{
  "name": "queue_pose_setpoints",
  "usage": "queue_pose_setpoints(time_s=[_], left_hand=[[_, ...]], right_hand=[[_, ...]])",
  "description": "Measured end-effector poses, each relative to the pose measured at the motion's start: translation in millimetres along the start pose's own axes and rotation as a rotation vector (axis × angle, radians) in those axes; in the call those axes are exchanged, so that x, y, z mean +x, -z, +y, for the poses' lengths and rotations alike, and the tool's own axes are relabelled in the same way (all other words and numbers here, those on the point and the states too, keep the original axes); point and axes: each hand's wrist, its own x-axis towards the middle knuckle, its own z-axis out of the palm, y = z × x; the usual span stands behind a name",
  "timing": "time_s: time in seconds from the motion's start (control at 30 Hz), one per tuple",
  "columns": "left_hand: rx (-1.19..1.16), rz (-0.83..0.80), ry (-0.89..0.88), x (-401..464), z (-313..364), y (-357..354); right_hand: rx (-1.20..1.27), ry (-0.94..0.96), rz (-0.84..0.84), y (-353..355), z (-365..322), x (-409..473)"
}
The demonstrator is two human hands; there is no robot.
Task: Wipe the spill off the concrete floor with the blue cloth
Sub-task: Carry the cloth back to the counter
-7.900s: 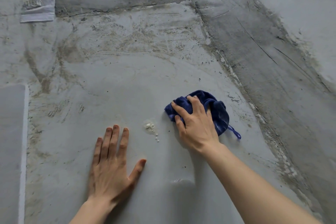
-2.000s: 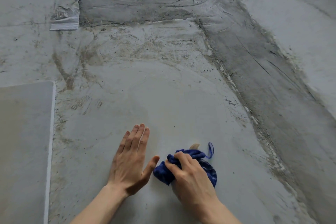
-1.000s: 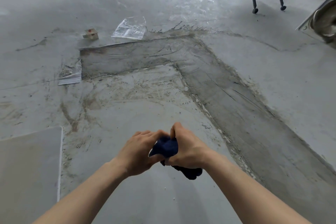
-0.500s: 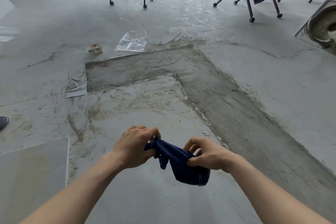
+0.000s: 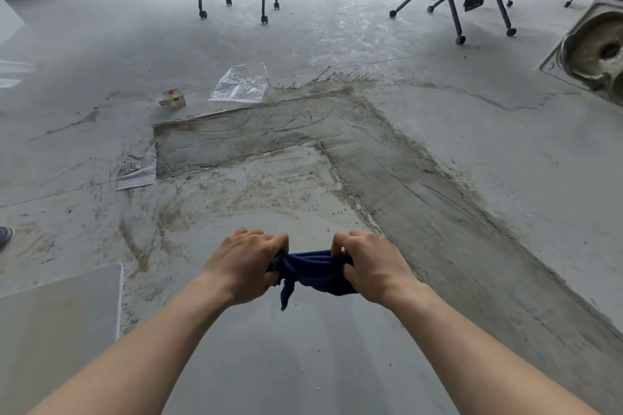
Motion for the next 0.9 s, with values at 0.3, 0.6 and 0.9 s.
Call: queue_pose_setpoints(time_s=[0.3, 0.6, 0.9], left_hand=[[0.017, -0.045, -0.006, 16.9, 17.9, 42.8], [-0.007, -0.092, -0.062, 37.8, 66.8, 210.5], [0.003, -0.036, -0.073, 73.8, 110.2, 485.6]], right_hand=[[0.000, -0.045, -0.007, 47.9, -4.4, -9.4], [0.012, -0.125, -0.033, 217.3, -46.0, -37.6], [-0.015, -0.145, 0.025, 487.8, -139.4, -52.2]])
